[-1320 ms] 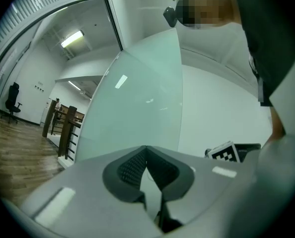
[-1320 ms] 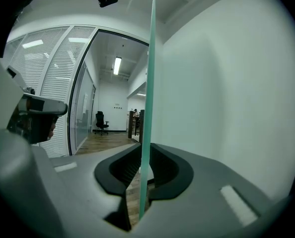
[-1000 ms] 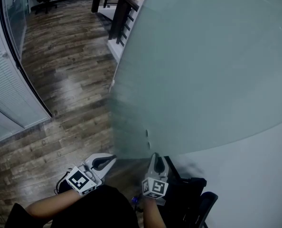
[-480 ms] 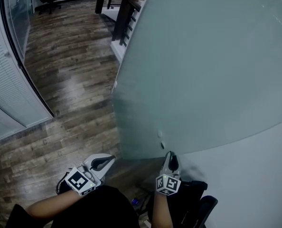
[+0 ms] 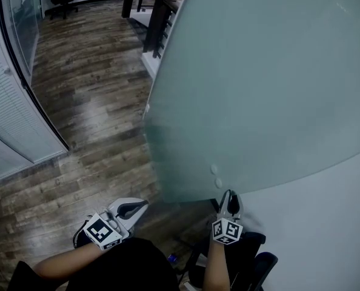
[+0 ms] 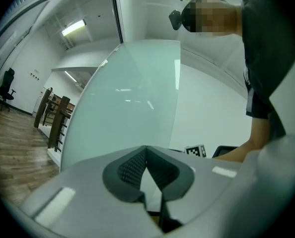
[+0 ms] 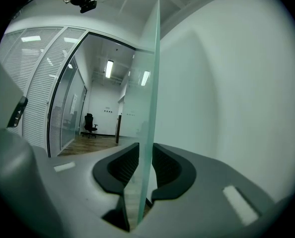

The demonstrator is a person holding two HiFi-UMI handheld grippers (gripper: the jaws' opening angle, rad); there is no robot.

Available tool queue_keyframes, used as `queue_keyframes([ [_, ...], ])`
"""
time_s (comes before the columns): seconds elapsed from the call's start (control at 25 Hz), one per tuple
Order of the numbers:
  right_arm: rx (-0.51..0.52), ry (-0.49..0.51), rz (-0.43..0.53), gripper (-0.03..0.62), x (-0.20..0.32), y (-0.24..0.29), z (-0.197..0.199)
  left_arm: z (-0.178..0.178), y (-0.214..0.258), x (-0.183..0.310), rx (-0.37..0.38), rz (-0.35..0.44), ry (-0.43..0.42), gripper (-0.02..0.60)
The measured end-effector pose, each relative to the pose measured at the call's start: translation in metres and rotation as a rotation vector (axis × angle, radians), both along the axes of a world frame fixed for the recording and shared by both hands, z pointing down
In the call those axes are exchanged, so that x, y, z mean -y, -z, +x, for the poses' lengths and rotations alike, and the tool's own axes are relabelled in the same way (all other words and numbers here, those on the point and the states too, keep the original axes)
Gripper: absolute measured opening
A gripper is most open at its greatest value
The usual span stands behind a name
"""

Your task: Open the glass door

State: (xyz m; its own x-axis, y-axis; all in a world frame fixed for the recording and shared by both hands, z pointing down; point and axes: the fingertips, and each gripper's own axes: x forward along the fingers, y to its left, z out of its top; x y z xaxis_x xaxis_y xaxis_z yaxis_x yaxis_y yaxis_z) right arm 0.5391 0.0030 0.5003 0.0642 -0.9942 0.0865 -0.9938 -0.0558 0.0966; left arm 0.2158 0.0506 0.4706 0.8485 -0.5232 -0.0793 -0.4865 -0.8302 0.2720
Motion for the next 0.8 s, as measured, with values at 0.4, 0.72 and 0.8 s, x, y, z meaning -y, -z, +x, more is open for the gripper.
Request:
queue_keyframes([
  [0.4,-0.004,-0.040,0.008,0.094,0.013,0.000,0.040,0.010,0.001,0.006,0.001,-0.007,-0.007,-0.002],
  [0.72,-0.008,-0.026,0.007,0.097,0.024,0.005,0.059,0.029,-0.002,0.008,0.011,-0.038,-0.063,-0.002],
  [0.8,-0.011,-0.005,0.004,0.097,0.026,0.003,0.066,0.035,-0.004,0.012,0.001,-0.054,-0.084,-0.002],
])
